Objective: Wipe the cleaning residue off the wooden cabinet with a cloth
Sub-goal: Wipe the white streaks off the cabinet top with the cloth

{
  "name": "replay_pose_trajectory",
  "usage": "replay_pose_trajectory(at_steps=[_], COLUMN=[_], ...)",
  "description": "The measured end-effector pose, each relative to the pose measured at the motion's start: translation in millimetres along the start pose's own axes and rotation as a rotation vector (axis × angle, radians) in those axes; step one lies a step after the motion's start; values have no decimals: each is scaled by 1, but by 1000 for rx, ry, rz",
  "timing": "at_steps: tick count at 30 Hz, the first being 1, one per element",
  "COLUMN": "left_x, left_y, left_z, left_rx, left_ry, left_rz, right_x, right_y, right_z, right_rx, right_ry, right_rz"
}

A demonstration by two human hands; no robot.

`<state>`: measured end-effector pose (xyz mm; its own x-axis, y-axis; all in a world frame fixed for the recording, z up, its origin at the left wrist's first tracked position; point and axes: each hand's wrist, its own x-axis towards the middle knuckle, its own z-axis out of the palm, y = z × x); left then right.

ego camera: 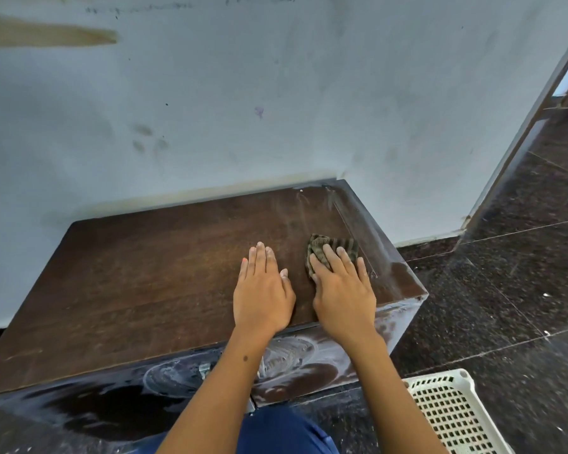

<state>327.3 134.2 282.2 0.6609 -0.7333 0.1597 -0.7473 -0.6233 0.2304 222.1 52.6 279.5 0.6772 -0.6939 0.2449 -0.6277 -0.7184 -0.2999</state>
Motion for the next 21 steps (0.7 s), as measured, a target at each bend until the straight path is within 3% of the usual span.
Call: replay_pose_trajectory(at_steps=[9,14,17,21], left_x=[4,-1,3,7], left_y=[2,4,-2,-8], left_z=[-1,1,-1,-4], left_rx=[-21,-23,19,163], left_ry=[11,-17,-64,-164], left_rz=[-1,1,16,91], right_x=[159,196,192,185], right_y=[0,-25,-77,-119], right_z=[12,28,41,52], right_rx=[-1,-61,-79,32], right_ry=[-167,-214,-192,-287], right_rz=[-88,-16,-146,-329])
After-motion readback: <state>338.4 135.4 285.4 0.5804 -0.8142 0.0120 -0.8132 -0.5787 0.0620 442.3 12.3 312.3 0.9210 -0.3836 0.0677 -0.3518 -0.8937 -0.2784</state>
